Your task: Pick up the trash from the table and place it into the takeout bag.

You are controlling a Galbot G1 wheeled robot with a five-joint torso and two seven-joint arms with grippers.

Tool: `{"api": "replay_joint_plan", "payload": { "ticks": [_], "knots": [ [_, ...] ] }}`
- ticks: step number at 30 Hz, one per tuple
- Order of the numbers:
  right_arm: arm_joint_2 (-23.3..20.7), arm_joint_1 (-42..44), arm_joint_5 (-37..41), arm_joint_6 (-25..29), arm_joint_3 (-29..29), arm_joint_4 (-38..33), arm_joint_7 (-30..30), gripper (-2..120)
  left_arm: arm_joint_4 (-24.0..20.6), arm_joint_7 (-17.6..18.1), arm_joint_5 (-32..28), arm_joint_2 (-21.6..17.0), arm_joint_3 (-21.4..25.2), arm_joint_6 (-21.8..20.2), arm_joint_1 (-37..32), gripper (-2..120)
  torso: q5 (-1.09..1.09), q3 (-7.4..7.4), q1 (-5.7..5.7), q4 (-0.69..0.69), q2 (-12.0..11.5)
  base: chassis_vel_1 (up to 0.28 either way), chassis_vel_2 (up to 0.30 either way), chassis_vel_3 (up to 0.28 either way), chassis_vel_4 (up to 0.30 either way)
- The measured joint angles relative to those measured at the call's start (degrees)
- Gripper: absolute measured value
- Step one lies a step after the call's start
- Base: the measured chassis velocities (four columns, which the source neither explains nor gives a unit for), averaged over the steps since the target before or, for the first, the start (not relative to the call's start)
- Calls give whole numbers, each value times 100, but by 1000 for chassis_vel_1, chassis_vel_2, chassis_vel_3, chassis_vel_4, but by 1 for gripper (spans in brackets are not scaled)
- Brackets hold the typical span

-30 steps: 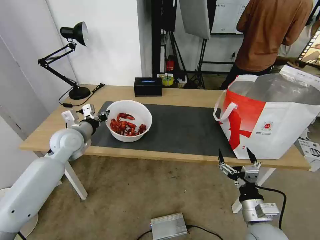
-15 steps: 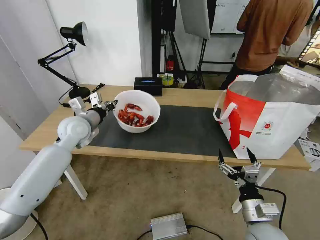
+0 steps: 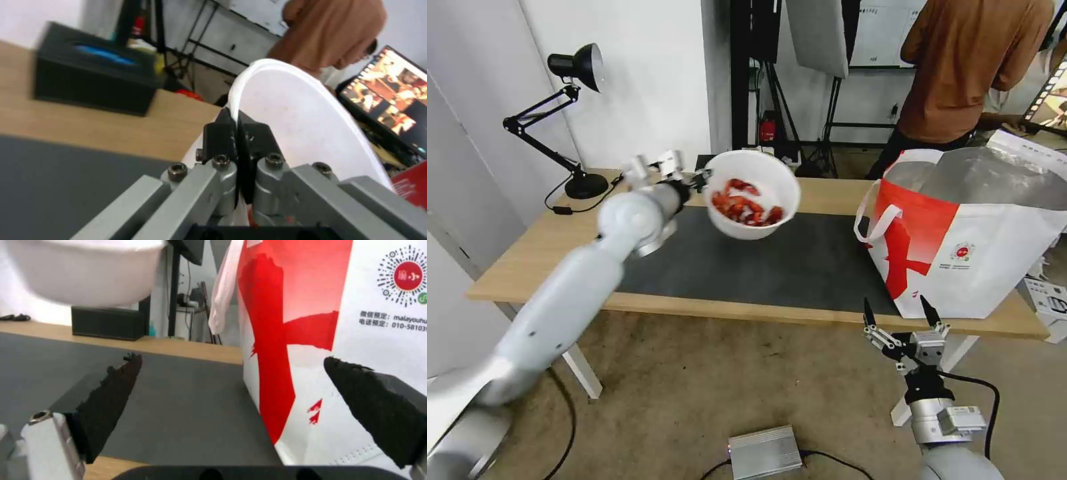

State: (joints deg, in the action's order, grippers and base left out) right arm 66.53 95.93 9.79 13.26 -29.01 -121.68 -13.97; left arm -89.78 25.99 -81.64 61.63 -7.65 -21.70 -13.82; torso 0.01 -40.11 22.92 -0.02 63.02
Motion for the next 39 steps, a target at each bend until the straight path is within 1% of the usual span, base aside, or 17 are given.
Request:
{"api": "replay_joint_plan", "payload": {
  "ticks": [1, 2, 6, 7, 10, 16, 19, 20, 24, 25, 28, 29, 33, 34, 39],
  "knots": [
    [0, 0, 0, 0, 0, 0, 0, 100, 318, 2, 11, 307, -245, 0, 387, 0, 1, 0, 0, -1, 0, 0, 0, 0, 0],
    [0, 0, 0, 0, 0, 0, 0, 100, 318, 2, 11, 307, -245, 0, 387, 0, 1, 0, 0, -1, 0, 0, 0, 0, 0],
    [0, 0, 0, 0, 0, 0, 0, 100, 771, -15, 40, 628, -459, 0, 939, 0, 0, 0, 0, 1, 0, 0, 0, 0, 0],
    [0, 0, 0, 0, 0, 0, 0, 100, 771, -15, 40, 628, -459, 0, 939, 0, 0, 0, 0, 1, 0, 0, 0, 0, 0],
    [0, 0, 0, 0, 0, 0, 0, 100, 975, -26, 36, 725, -550, -10, 1251, 0, 0, 0, 0, 0, 0, 0, 0, 0, 0],
    [0, 0, 0, 0, 0, 0, 0, 100, 1040, 6, -122, 720, -685, -47, 1572, 0, -2, 1, 0, 3, 0, 0, 0, 0, 0],
    [0, 0, 0, 0, 0, 0, 0, 100, 1072, 82, -292, 797, -808, -64, 1852, 0, -2, 1, 0, 3, 0, 0, 0, 0, 0],
    [0, 0, 0, 0, 0, 0, 0, 100, 1072, 82, -292, 797, -808, -64, 1852, 0, -2, 1, 0, 3, 0, 0, 0, 0, 0],
    [0, 0, 0, 0, 0, 0, 0, 100, 1130, 179, -407, 1065, -894, -66, 2114, 0, -1, 1, 0, 1, 0, 0, 0, 0, 0],
    [0, 0, 0, 0, 0, 0, 0, 100, 1130, 179, -407, 1065, -894, -66, 2114, 0, -1, 1, 0, 1, 0, 0, 0, 0, 0],
    [0, 0, 0, 0, 0, 0, 0, 100, 1130, 257, -448, 1301, -952, -66, 2205, 0, -1, 0, 0, 2, 0, 0, 0, 0, 0],
    [0, 0, 0, 0, 0, 0, 0, 100, 1130, 257, -448, 1301, -952, -66, 2205, 0, -1, 0, 0, 2, 0, 0, 0, 0, 0],
    [0, 0, 0, 0, 0, 0, 0, 100, 1237, 312, -440, 1704, -1013, -66, 2295, 0, 0, 1, 0, 1, 1, 0, 0, 0, 0],
    [0, 0, 0, 0, 0, 0, 0, 100, 1237, 312, -440, 1704, -1013, -66, 2295, 0, 0, 1, 0, 1, 1, 0, 0, 0, 0],
    [0, 0, 0, 0, 0, 0, 0, 100, 1418, 311, -362, 2143, -1140, -46, 2389, 0, 0, 1, 0, 1, 0, 0, 0, 0, 0]
  ]
}}
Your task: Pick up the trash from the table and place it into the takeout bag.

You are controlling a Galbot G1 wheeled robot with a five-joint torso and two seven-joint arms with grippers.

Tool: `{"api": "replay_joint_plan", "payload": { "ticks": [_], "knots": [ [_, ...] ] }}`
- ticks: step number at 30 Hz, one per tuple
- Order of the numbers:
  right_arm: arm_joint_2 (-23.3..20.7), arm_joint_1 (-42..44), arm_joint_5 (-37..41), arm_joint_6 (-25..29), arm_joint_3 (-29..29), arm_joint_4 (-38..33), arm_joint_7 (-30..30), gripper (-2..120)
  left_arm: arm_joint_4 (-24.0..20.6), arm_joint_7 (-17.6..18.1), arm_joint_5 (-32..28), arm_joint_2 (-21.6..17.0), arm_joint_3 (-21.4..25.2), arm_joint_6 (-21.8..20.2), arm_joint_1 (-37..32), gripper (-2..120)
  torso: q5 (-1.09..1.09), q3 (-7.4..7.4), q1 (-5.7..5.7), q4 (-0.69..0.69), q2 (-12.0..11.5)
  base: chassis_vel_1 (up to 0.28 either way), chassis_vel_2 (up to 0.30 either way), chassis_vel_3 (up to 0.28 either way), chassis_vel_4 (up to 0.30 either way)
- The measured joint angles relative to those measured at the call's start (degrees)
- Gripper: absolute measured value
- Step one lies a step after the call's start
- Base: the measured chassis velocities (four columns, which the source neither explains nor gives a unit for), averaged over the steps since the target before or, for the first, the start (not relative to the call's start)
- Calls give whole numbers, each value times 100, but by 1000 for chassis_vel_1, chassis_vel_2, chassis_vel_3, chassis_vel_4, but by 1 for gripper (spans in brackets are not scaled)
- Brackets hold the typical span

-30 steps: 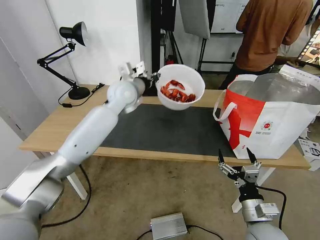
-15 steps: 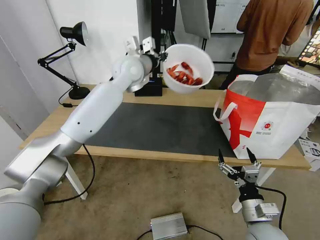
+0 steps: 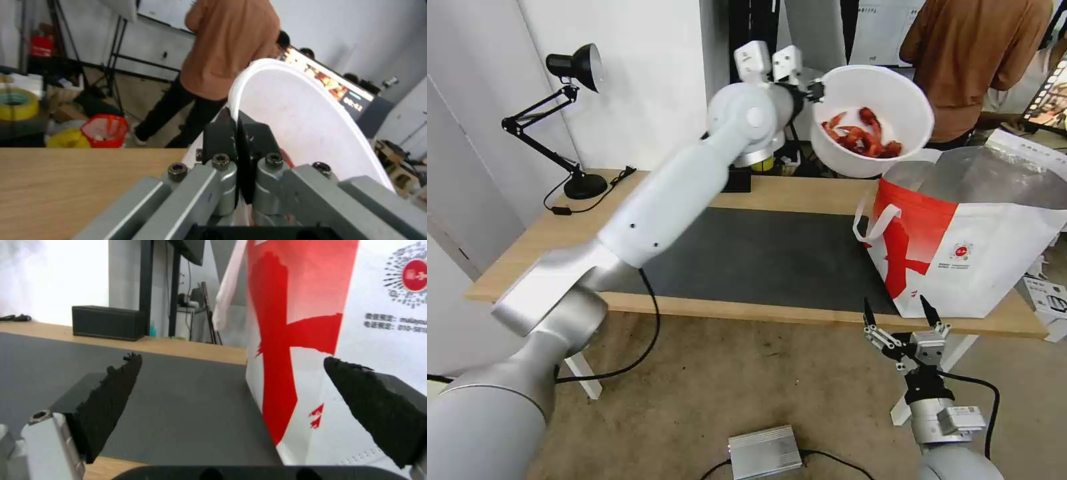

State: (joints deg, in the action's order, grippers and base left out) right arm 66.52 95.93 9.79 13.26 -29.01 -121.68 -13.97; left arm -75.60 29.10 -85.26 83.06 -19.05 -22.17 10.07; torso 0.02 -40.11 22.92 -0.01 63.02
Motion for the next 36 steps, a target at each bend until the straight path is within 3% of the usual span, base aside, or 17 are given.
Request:
{"api": "replay_joint_plan", "payload": {
  "ticks": [5, 16, 25, 36],
  "knots": [
    [0, 0, 0, 0, 0, 0, 0, 100, 137, -13, 81, 297, -55, 9, 48, 0, 0, 0, 0, -1, 0, 0, 0, 0, 0],
    [0, 0, 0, 0, 0, 0, 0, 100, 328, -29, 25, 433, -148, 24, 358, 0, -2, 0, 0, 2, 0, 0, 0, 0, 0],
    [0, 0, 0, 0, 0, 0, 0, 100, 408, 13, -49, 840, -349, 96, 495, 0, -1, 0, 0, 0, 0, 0, 0, 0, 0],
    [0, 0, 0, 0, 0, 0, 0, 100, 389, -5, -106, 841, -659, 210, 445, 0, -1, 0, 0, 0, 0, 0, 0, 0, 0]
  ]
}}
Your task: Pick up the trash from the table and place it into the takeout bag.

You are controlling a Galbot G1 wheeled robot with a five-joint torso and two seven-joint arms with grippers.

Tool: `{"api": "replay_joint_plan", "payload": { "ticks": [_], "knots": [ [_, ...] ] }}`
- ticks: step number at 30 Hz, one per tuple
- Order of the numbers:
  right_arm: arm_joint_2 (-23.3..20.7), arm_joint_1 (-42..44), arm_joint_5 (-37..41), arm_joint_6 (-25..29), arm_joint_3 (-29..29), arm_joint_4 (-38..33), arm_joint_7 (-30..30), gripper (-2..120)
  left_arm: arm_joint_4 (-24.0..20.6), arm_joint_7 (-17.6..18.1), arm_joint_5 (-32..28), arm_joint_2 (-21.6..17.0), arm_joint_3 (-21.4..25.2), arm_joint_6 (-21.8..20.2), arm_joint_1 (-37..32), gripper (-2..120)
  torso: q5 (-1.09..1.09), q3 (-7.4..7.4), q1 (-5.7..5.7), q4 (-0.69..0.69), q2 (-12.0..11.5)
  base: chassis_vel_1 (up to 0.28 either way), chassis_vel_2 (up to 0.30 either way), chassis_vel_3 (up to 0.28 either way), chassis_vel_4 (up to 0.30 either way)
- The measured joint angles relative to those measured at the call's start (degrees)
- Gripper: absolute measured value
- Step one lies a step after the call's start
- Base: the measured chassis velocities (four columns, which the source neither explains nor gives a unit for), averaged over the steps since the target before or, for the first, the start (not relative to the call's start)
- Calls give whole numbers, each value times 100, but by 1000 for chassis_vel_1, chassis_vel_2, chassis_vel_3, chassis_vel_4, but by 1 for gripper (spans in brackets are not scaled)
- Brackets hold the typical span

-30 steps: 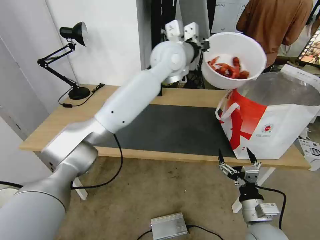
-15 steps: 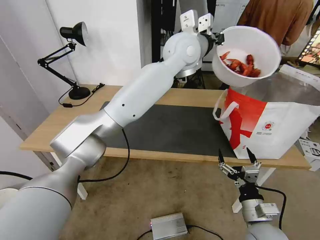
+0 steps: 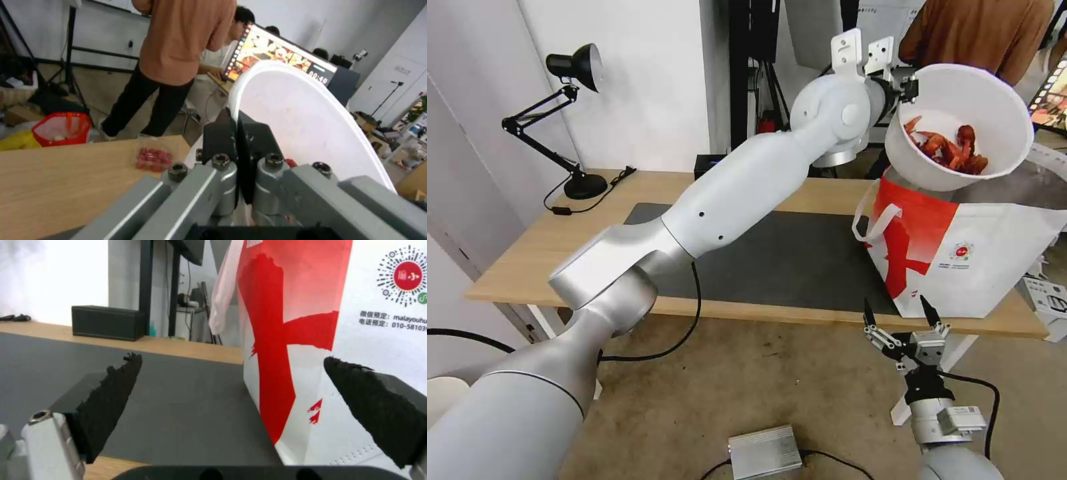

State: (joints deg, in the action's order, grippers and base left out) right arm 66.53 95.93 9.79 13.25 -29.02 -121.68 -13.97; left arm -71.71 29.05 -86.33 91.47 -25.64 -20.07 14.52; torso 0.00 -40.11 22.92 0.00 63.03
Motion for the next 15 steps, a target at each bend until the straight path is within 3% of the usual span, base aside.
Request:
{"api": "replay_joint_plan", "payload": {
  "ticks": [15],
  "knots": [
    [0, 0, 0, 0, 0, 0, 0, 100, 132, -211, 157, -5, -223, 190, 55, 0, 0, 0, 0, 0, 0, 0, 0, 0, 0]
  ]
}}
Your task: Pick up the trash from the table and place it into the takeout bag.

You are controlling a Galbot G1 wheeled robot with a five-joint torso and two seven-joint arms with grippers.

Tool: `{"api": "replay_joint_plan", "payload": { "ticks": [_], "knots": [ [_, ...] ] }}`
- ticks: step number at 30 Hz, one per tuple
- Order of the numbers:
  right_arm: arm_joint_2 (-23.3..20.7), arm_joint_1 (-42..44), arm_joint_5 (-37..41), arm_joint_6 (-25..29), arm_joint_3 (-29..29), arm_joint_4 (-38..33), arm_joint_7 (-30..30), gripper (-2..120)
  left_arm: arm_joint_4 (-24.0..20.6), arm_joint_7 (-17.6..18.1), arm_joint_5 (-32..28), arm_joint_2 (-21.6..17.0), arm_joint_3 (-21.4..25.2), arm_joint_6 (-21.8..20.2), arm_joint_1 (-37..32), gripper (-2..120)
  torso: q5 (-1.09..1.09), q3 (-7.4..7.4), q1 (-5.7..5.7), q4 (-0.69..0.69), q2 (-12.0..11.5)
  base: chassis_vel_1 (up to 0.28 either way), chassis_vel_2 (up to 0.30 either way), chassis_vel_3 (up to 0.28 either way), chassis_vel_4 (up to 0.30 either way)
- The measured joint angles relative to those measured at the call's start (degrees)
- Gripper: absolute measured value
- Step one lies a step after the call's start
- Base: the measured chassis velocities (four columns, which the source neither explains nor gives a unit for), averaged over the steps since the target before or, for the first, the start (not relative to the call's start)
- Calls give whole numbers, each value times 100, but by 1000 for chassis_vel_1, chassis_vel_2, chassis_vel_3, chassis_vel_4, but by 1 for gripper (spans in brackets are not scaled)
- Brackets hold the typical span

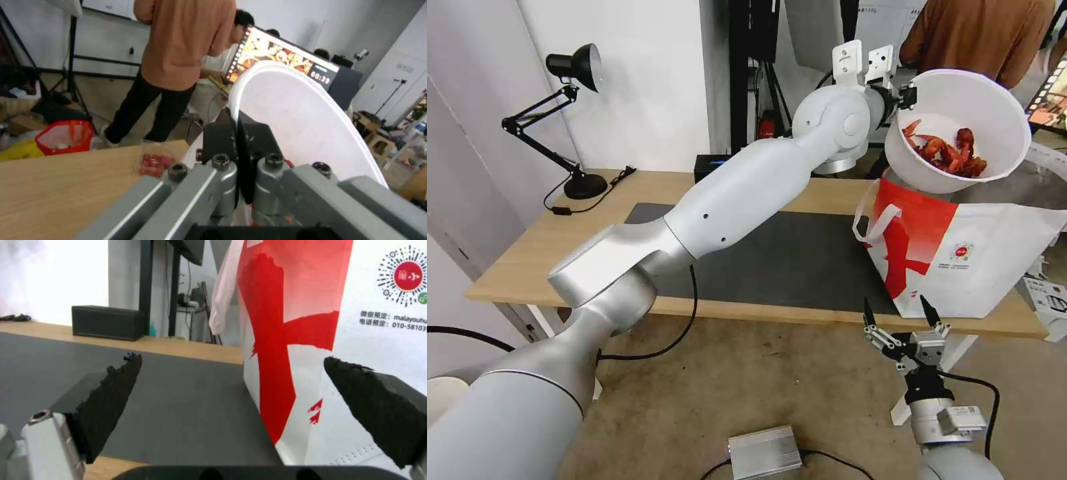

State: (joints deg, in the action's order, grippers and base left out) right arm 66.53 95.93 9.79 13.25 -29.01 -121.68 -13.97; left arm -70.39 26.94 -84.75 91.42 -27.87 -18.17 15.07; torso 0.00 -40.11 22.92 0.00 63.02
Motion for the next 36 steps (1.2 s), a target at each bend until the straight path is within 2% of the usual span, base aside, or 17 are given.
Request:
{"api": "replay_joint_plan", "payload": {
  "ticks": [19, 22, 24, 32, 33, 36],
  "knots": [
    [0, 0, 0, 0, 0, 0, 0, 100, -39, -59, 221, -1, -324, 78, -33, 0, 0, 0, 0, 0, 0, 0, 0, 0, 0],
    [0, 0, 0, 0, 0, 0, 0, 100, -41, -68, 225, -1, -328, 85, -39, 14, 0, 0, 0, 0, 0, 0, 0, 0, 0],
    [0, 0, 0, 0, 0, 0, 0, 100, -41, -68, 225, -1, -329, 86, -43, 17, 0, 0, 0, 0, 0, 0, 0, 0, 0],
    [0, 0, 0, 0, 0, 0, 0, 100, -48, -78, 225, -1, -329, 93, -86, 49, 0, 0, 0, 0, 0, 0, 0, 0, 0],
    [0, 0, 0, 0, 0, 0, 0, 100, -48, -78, 225, -1, -329, 93, -86, 49, 0, 0, 0, 0, 0, 0, 0, 0, 0],
    [0, 0, 0, 0, 0, 0, 0, 100, -66, -81, 222, -2, -329, 95, -93, 63, 0, 0, 0, 0, 0, 0, 0, 0, 0]
  ]
}}
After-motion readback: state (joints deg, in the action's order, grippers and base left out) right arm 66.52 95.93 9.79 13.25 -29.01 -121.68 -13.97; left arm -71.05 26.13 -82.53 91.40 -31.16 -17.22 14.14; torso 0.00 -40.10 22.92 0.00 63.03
